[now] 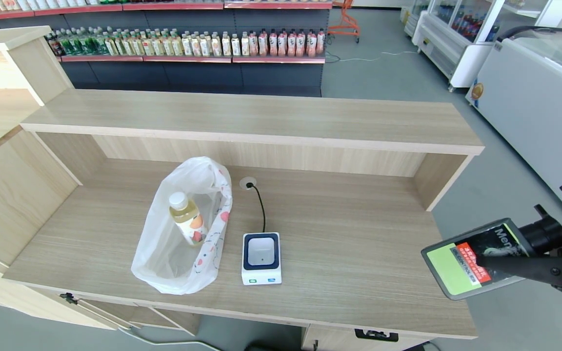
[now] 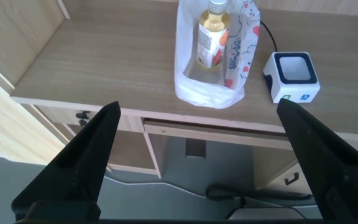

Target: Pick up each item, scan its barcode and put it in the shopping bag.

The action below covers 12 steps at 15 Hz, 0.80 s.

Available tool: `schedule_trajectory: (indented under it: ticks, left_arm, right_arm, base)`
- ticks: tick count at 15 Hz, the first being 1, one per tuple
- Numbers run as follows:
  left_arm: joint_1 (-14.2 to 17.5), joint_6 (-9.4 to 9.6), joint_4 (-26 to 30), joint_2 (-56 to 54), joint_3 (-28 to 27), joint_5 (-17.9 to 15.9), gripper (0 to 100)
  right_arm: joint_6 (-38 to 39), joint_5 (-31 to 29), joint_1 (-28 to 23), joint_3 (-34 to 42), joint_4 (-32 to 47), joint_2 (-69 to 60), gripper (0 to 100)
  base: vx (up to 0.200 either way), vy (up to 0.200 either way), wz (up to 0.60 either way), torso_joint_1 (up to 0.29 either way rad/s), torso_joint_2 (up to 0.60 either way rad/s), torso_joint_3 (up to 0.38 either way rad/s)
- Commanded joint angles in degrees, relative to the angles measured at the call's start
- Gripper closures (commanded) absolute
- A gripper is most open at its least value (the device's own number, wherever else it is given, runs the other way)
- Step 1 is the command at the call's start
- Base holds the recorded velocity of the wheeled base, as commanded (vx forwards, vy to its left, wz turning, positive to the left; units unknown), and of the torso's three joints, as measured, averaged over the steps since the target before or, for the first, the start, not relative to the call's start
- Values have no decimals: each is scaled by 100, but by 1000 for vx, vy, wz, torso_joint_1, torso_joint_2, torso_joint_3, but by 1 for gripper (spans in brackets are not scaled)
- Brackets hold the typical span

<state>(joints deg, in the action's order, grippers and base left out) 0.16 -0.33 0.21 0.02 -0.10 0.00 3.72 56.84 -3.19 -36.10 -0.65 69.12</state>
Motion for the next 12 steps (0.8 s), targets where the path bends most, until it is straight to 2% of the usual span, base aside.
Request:
schedule_trajectory:
  ticks: [1,4,6,8,10,11,12]
  left_arm:
    - [2,-20,-12,-2,1,0,0]
    - [2,-11,-3,-2,1,0,0]
    - [2,-11,-3,-2,1,0,0]
    - [2,-2,-3,-2,1,0,0]
    - [2,-2,-3,-2,1,0,0]
    - [2,15,-3,-2,1,0,0]
    - [2,24,-3,-2,1,0,0]
  right_arm:
    - [-3,2,47,-126,-14,93,100]
    - [-11,-33,152,-152,-94,269,100]
    - [-47,-411,196,-170,-138,453,100]
    - [-47,-947,275,-108,-656,884,100]
    - [-47,-1044,284,-99,-779,989,100]
    - [-47,-1264,293,-73,-1403,1569,100]
    - [-47,-1316,346,-73,-1526,1754,100]
  base:
    - [0,200,0,2,-2,7]
    - [0,200,0,1,1,-1]
    - [0,200,0,0,7,2]
    - [0,200,0,5,0,0]
    - [0,200,0,0,5,5]
    - [0,0,0,0,0,0]
    - [0,0,0,0,0,0]
